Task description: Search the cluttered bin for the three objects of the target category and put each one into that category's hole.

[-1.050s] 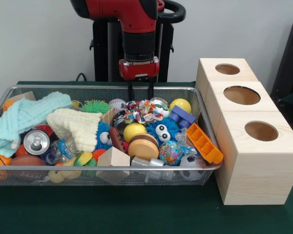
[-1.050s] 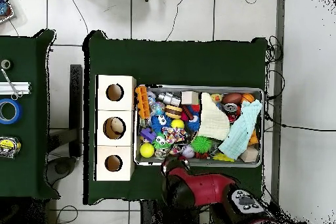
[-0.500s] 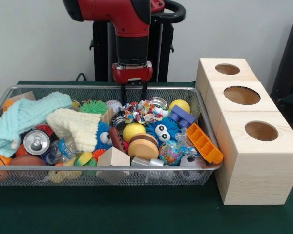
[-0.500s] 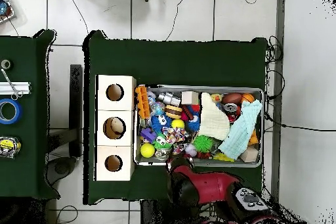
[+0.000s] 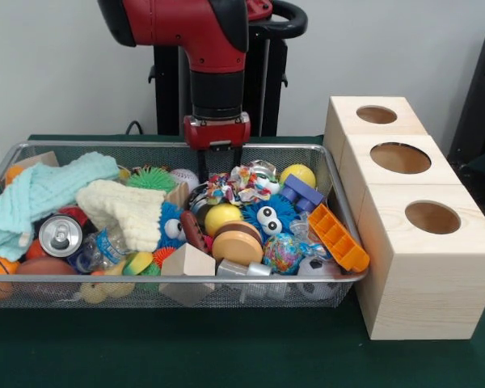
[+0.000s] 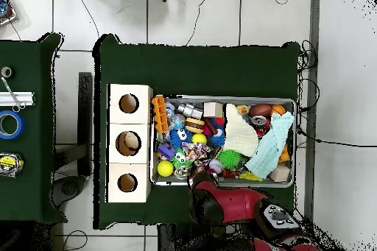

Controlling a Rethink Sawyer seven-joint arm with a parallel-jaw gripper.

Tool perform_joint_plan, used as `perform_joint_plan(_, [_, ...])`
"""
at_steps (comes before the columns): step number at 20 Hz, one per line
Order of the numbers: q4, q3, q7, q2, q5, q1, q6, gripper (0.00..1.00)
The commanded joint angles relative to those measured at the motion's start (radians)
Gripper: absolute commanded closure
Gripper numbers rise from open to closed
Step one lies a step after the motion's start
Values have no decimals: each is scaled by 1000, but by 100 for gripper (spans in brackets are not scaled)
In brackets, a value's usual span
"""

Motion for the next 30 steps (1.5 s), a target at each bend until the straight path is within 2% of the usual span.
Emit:
perform_joint_plan(1, [-197, 9, 162, 75, 77, 23, -55, 0])
perform_joint_plan(8, [-225, -14, 175, 98, 128, 55, -67, 0])
perform_joint_plan(13, [-226, -62, 189, 119, 178, 104, -71, 0])
perform_joint_plan(14, [-224, -67, 182, 120, 185, 108, -72, 100])
perform_joint_plan(17, [-223, -102, 191, 125, 206, 140, -111, 100])
perform_joint_plan(18, [-216, -93, 195, 118, 211, 132, -99, 100])
perform_joint_plan(22, [-163, 11, 162, 2, 182, 51, 50, 100])
perform_joint_plan(25, [-117, 118, 113, -98, 181, -38, 202, 100])
perform_joint_plan(30, [-79, 242, 37, -218, 218, -138, 400, 100])
